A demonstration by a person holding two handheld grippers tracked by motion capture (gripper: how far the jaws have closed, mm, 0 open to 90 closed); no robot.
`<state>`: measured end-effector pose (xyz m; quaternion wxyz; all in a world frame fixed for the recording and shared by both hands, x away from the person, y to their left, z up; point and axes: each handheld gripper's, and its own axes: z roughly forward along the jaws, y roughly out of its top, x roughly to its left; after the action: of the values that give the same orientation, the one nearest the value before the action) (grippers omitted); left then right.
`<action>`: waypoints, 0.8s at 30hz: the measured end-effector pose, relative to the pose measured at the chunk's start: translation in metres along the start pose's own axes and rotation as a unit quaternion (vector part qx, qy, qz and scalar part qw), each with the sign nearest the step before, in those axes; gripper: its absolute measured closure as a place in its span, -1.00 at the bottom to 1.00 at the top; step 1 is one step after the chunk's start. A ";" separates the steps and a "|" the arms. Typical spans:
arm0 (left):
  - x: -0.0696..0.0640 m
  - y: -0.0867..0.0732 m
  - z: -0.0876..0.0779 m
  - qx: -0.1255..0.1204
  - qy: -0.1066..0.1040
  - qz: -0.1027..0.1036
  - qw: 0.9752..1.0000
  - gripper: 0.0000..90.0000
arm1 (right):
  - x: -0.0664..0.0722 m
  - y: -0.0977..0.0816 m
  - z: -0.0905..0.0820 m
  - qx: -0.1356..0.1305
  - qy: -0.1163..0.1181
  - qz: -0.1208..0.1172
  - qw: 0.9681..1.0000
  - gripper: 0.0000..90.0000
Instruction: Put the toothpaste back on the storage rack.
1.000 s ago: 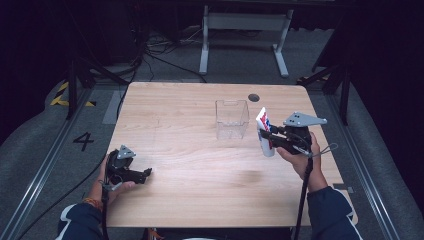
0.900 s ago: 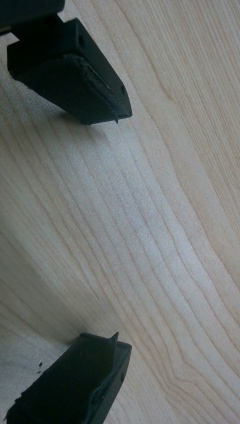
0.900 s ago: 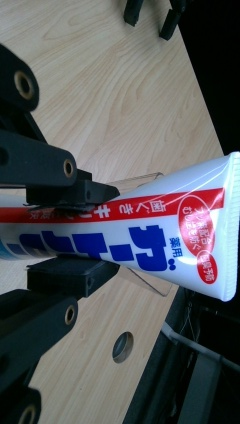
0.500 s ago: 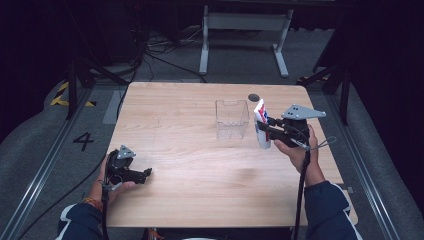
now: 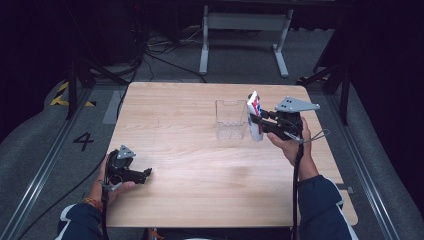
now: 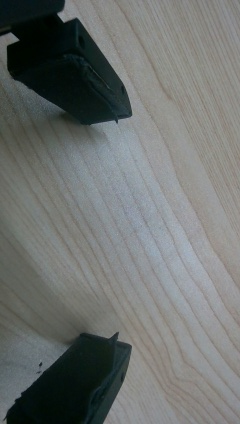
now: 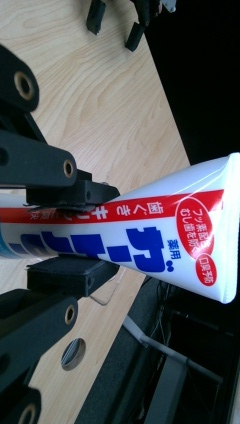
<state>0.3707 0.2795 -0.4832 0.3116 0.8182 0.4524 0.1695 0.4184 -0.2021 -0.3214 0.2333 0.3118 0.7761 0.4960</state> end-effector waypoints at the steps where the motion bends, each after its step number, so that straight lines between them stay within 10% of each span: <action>1: 0.000 0.000 0.000 0.000 0.000 0.000 1.000 -0.99 | 0.000 0.001 0.001 -0.002 0.002 0.003 1.000 0.56; 24: 0.000 0.000 0.000 0.000 0.000 0.000 1.000 -0.99 | -0.001 0.022 0.036 -0.014 0.007 -0.004 1.000 0.56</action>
<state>0.3708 0.2795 -0.4832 0.3118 0.8182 0.4524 0.1693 0.4493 -0.1736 -0.3155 0.2337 0.3020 0.7721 0.5080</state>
